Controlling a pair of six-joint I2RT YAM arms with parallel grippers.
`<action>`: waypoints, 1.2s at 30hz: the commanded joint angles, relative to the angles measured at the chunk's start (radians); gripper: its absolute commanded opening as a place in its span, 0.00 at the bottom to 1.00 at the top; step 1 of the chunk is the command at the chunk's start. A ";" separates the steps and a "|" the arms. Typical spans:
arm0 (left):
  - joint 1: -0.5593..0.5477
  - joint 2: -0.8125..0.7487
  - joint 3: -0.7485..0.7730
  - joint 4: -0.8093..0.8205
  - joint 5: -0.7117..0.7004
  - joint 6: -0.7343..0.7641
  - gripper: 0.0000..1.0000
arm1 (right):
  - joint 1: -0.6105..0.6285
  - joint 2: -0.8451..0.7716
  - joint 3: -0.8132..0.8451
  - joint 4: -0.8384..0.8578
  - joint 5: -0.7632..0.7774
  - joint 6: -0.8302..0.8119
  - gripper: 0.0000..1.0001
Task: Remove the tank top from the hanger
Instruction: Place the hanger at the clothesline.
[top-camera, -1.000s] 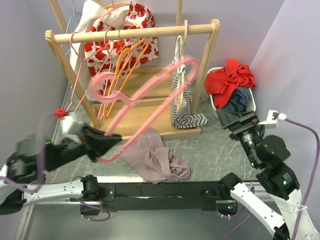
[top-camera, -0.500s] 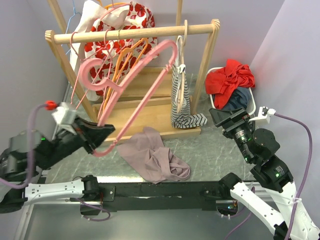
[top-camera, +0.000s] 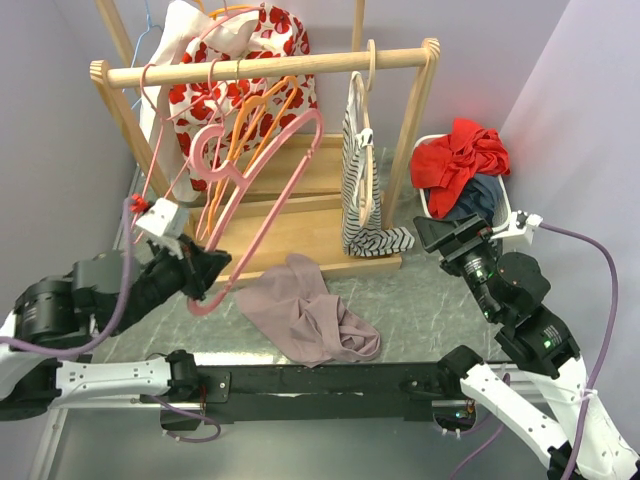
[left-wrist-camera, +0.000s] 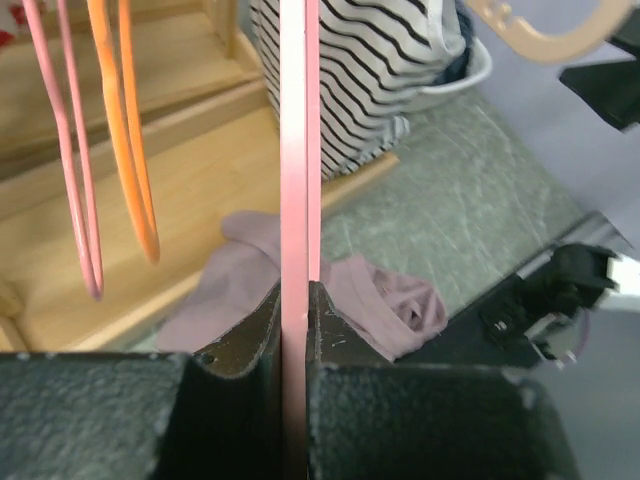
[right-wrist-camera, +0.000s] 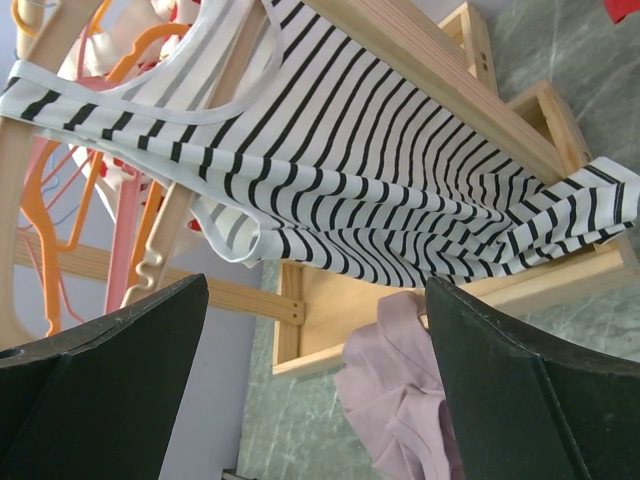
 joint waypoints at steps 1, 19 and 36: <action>0.002 0.189 0.118 0.037 -0.148 0.035 0.01 | -0.004 0.017 -0.002 0.041 0.005 -0.015 0.97; 0.140 0.726 0.709 -0.213 -0.211 0.029 0.01 | -0.007 0.045 0.008 0.042 0.036 -0.085 1.00; 0.367 0.896 0.918 -0.250 0.039 0.118 0.01 | -0.016 0.091 0.085 0.013 -0.030 -0.119 1.00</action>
